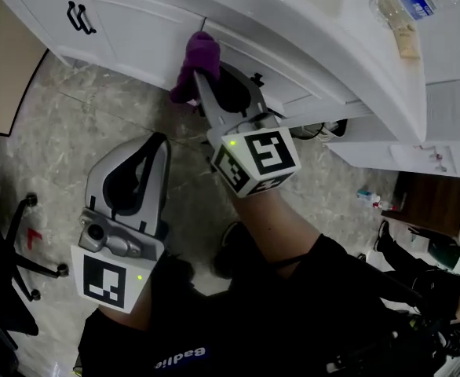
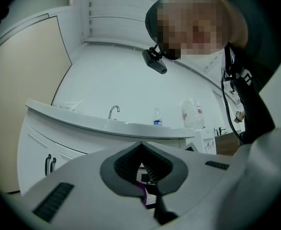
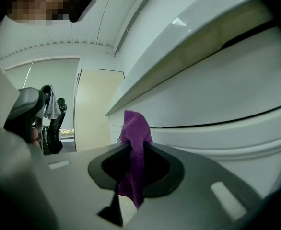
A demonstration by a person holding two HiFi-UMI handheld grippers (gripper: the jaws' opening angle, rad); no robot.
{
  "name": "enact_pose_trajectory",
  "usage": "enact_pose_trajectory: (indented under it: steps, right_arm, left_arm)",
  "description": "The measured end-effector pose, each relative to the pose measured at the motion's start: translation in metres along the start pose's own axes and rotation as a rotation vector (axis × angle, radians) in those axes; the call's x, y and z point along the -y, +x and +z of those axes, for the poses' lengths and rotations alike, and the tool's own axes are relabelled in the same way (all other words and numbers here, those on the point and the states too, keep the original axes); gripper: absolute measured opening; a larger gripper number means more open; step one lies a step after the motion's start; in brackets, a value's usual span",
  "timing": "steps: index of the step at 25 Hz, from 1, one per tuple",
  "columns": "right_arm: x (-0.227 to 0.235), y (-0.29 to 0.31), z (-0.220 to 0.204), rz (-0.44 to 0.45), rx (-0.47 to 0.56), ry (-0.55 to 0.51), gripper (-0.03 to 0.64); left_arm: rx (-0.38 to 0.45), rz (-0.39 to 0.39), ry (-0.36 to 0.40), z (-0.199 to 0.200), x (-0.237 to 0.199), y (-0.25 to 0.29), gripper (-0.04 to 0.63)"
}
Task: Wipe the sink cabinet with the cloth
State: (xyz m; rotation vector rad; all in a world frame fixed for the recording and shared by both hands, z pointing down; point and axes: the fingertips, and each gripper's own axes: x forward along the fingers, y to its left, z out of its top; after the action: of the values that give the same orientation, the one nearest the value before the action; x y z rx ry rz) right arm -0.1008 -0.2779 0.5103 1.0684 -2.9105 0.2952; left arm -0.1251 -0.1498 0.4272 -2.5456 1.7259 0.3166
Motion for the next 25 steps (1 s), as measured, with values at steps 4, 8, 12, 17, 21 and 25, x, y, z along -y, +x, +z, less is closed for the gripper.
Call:
enact_pose_trajectory:
  steps: [4,8,12,17,21,25]
  right_arm:
    - [0.017,0.017,-0.01,-0.059,-0.006,-0.004,0.06]
    - [0.042,0.016,-0.014,-0.138,0.0,0.001,0.06]
    - [0.068,-0.005,-0.009,-0.201,0.026,-0.004,0.06]
    - [0.086,-0.035,-0.001,-0.25,0.041,-0.031,0.06]
    - [0.104,-0.066,0.005,-0.298,0.051,-0.027,0.06]
    - [0.129,-0.107,0.007,-0.365,0.044,-0.02,0.06]
  left_arm:
    - [0.003,-0.039,0.014,-0.026,-0.001,-0.003,0.0]
    - [0.007,-0.057,0.02,-0.048,-0.002,-0.01,0.0]
    - [0.001,-0.095,0.015,-0.072,0.002,-0.01,0.0]
    - [-0.001,-0.132,-0.008,-0.095,0.003,-0.006,0.0]
    - [-0.001,-0.177,-0.009,-0.11,0.011,0.0,0.0]
    - [-0.003,-0.211,-0.017,-0.127,0.019,0.002,0.0]
